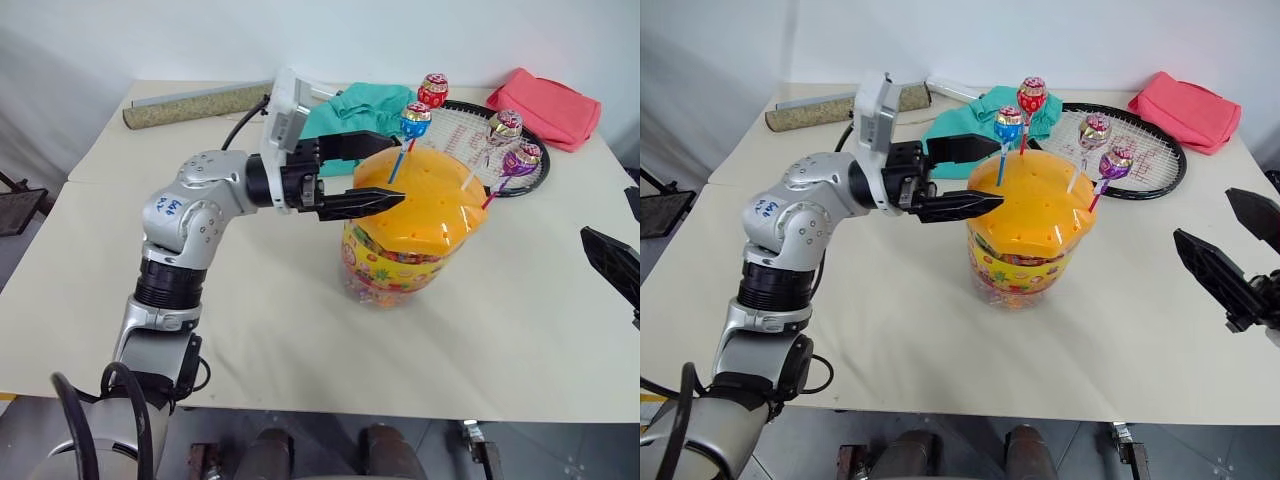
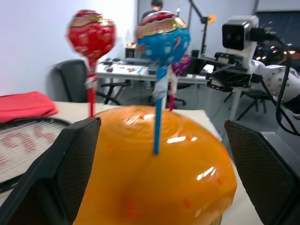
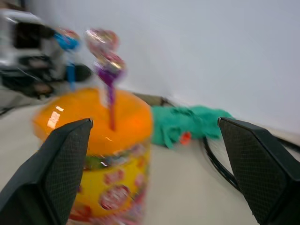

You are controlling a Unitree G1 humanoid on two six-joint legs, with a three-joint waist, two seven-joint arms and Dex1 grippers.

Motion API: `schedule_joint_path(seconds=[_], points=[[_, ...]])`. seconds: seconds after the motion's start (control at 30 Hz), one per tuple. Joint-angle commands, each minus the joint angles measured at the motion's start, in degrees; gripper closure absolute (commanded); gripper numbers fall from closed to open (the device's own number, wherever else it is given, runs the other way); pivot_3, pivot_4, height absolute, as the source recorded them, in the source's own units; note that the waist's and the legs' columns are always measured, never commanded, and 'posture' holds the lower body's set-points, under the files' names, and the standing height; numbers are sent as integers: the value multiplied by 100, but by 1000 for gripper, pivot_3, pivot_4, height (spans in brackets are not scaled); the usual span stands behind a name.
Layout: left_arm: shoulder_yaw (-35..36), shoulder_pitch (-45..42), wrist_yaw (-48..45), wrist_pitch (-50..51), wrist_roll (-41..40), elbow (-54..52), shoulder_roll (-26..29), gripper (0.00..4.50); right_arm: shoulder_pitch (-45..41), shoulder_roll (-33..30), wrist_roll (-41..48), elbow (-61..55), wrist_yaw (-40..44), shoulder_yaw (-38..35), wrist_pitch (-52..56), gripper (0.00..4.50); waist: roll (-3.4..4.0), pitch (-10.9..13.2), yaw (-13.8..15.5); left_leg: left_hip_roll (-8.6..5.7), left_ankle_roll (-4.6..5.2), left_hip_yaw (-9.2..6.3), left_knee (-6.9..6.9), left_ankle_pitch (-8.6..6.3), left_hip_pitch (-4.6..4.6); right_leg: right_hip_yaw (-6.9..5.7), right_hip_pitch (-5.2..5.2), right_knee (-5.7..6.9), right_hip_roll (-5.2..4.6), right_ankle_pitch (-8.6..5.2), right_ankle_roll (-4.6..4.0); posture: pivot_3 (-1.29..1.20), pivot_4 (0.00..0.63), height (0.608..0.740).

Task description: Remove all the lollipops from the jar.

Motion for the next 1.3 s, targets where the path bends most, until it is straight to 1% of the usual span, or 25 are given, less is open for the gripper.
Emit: schedule_joint_path(seconds=[0.03, 0.1, 0.17, 0.23, 0.33, 0.43, 0.63, 0.87, 0.97, 1.0, 1.07, 1.23, 1.3], points=[[-16, -215, -24, -29, 67, 111, -92, 0, 61, 146, -116, -154, 393, 32, -309, 14, -1, 0, -1, 0, 0, 0, 0, 0, 1, 0, 0, 0, 0, 0, 0, 0, 150, 740], [-20, -267, -27, -34, 93, 189, -152, 0, 29, 287, -233, -97, 584, 130, -504, 14, -3, 2, 6, -1, 1, 1, 0, 0, 1, 1, 0, 0, 0, 1, 1, 0, 150, 740], [-30, -307, -57, -12, 94, 241, -215, 0, 31, 324, -462, 78, 959, 322, -671, 14, -3, 2, 10, -2, 1, 1, 0, 0, 1, 2, 0, 1, -2, 1, 1, 0, 150, 740], [-45, -325, -71, -10, 108, 274, -247, 0, -44, 380, -509, 229, 1069, 427, -762, 14, -3, 2, 9, -3, 2, 1, 0, 1, 2, 2, 0, 0, -2, 1, 2, 0, 150, 740], [-70, -322, -125, 43, 70, 267, -282, 0, -121, 256, -623, 512, 1398, 501, -830, 14, -3, 2, 12, -3, 3, 0, 0, 1, 2, 2, 0, 1, -3, 1, 2, 0, 150, 740], [-34, -318, -142, 84, -13, 187, -331, 608, -246, 128, -792, 1010, 1685, 425, -928, 0, -3, 2, 28, -3, 3, 1, 1, 1, 2, 2, 0, 0, -4, 1, 2, 0, 150, 740], [56, -279, -131, 162, -38, 68, -291, 2389, -431, 14, -1045, 1670, 1917, 346, -1121, 0, -3, 2, 118, -3, 3, 2, 2, 2, 3, 3, -1, -2, -4, 1, 2, 0, 150, 740], [157, -247, -132, 111, -89, 75, -377, 4400, -646, 29, -919, 1775, 1925, 404, -1007, 0, -3, 2, 126, -2, 3, 2, 3, 2, 2, 3, -1, -4, -5, 2, 3, 0, 150, 740], [224, -227, -286, 57, -177, 80, -390, 4456, -797, 42, -764, 1891, 2089, 443, -958, 0, -4, 2, 129, -2, 3, 2, 3, 2, 1, 2, -1, -4, -5, 2, 3, 0, 150, 740], [276, -212, -374, 79, -261, 66, -375, 4456, -836, 48, -593, 1942, 2197, 437, -866, 0, -4, 2, 126, -3, 3, 3, 3, 2, 0, 2, -1, -5, -5, 2, 3, 0, 150, 740], [448, -194, -504, 132, -438, 86, -323, 4456, -930, 56, -531, 2067, 2314, 458, -849, 0, -4, 2, 123, -2, 3, 3, 2, 2, 1, 2, -1, -5, -4, 2, 4, 0, 150, 740], [709, -90, -1146, 256, -610, 297, 307, 4456, -1163, -30, -519, 2175, 2525, 616, -746, 0, -3, 2, 98, 0, 3, 3, 1, 2, 3, 2, -2, -4, -3, 2, 4, 0, 150, 740], [880, -78, -1419, 415, -744, 429, 658, 4456, -1281, -133, -585, 2318, 2640, 693, -691, 0, -3, 2, 95, 1, 3, 3, 1, 2, 4, 1, -3, -2, -2, 2, 4, 0, 150, 740]])
